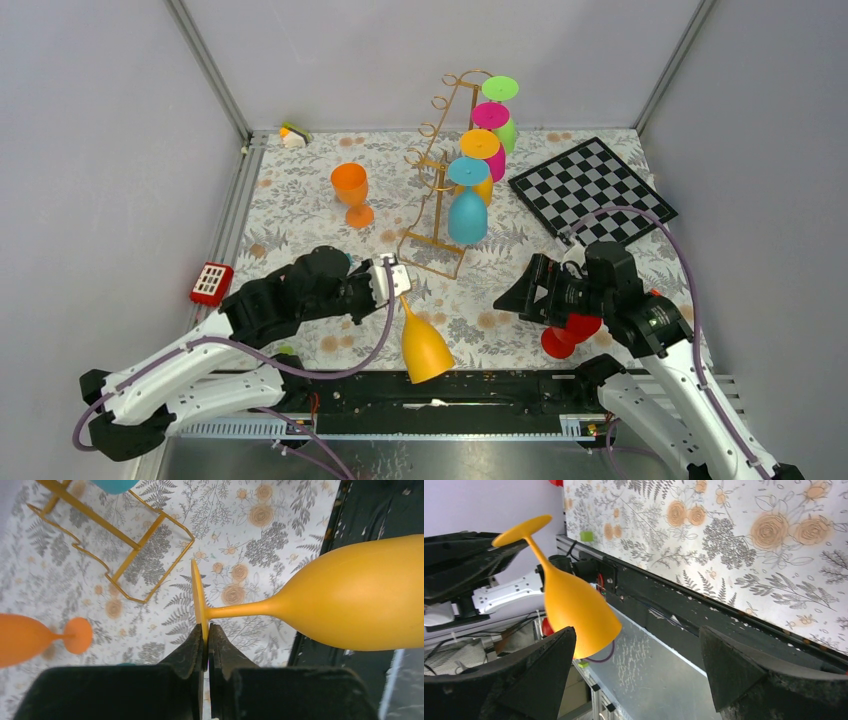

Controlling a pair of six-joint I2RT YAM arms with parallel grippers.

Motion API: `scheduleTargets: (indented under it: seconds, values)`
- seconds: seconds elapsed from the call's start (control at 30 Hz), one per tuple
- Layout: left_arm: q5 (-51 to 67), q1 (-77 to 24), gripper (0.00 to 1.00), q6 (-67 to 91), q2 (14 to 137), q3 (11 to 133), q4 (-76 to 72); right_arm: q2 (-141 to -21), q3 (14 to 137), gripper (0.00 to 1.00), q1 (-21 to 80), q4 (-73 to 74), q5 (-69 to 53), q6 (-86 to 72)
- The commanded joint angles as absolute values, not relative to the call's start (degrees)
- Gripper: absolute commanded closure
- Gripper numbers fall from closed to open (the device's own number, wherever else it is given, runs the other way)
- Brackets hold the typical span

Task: Place the wine glass upside down on the wine glass rack
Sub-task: Turn the wine glass upside down at the wine rack.

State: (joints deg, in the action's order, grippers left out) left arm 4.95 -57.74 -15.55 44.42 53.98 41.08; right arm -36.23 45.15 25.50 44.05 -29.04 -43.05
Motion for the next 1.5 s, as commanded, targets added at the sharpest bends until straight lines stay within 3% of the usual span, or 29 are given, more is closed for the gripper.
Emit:
scheduleTargets:
  seconds: [0.0, 0.2, 0.5, 0.67, 0.8, 1.17, 1.47]
  values:
    - [7.3, -58.0, 1.00, -29.6, 44.7, 56.4, 37.4, -36.1, 44.8, 0.00, 25.8, 38.6, -33.1, -48.1]
    - [2.1, -64.2, 1.00, -39.0, 44.8, 53.9, 31.2, -37.6, 44.5, 0.00, 25.8, 34.3, -38.7, -52.6]
    - [-22.6, -82.4, 1.00, -56.5, 49.6, 51.3, 20.1, -36.4, 39.7, 0.03, 25.8, 22.3, -44.7, -62.6]
    - [-35.3, -91.6, 1.00, -63.0, 53.9, 51.7, 14.8, -35.5, 37.7, 0.19, 26.4, 15.2, -46.5, -69.8]
    - [-41.1, -96.0, 1.00, -65.9, 57.6, 53.7, 12.5, -35.0, 37.1, 0.23, 28.8, 11.6, -45.8, -74.0]
    - [-46.6, -99.8, 1.00, -67.5, 62.3, 56.7, 10.1, -36.8, 35.4, 0.47, 36.1, 5.7, -41.8, -78.5]
    - [-47.9, -101.0, 1.00, -67.2, 63.8, 57.2, 10.0, -38.4, 33.4, 0.85, 37.6, -2.5, -41.8, -81.6]
